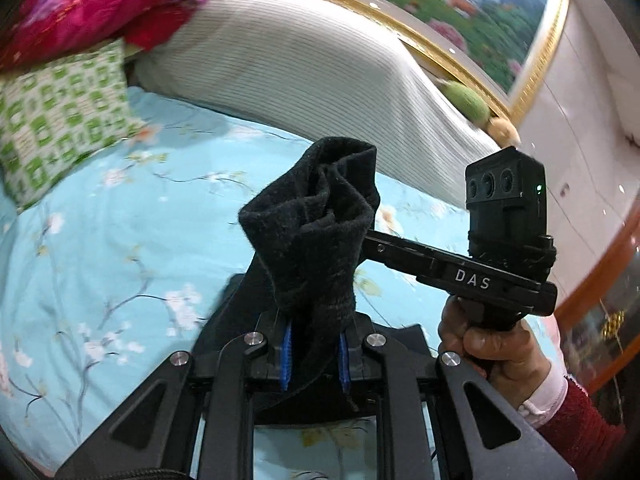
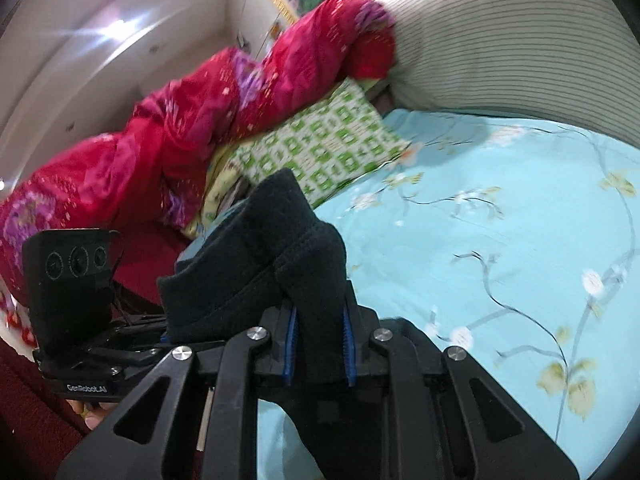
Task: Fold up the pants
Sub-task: 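Lift the held bundle end with both grippers and fold it over the rest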
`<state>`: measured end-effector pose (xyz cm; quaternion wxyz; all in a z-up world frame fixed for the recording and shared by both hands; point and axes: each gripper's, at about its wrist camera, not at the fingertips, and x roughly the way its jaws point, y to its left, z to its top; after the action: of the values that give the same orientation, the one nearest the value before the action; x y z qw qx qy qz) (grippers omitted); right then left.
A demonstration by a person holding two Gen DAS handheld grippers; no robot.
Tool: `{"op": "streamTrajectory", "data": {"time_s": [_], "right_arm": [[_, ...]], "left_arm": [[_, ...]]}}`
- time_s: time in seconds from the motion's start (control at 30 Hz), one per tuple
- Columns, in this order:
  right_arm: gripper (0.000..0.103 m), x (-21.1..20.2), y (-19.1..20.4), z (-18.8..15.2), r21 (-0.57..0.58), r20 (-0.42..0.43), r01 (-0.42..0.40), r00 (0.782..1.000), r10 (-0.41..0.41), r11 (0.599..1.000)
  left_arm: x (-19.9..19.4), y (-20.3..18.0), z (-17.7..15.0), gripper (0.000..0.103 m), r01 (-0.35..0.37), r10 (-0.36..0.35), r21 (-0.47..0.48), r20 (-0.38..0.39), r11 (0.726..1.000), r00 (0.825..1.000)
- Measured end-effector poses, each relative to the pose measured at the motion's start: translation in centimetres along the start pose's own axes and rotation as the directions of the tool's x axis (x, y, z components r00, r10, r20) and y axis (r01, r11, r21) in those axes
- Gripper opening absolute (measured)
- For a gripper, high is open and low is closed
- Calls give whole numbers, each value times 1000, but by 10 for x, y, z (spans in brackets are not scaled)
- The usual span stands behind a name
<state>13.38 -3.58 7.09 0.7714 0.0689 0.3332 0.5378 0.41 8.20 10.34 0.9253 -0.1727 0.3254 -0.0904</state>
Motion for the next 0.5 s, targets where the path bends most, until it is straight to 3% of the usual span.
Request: {"op": "streamTrajectory", "data": {"time_s": [0.5], "right_arm": [[20, -76, -66, -72, 182, 171, 14, 984, -46, 983]], "left_arm": [[66, -92, -37, 16, 49, -23, 226, -117, 973, 993]]}}
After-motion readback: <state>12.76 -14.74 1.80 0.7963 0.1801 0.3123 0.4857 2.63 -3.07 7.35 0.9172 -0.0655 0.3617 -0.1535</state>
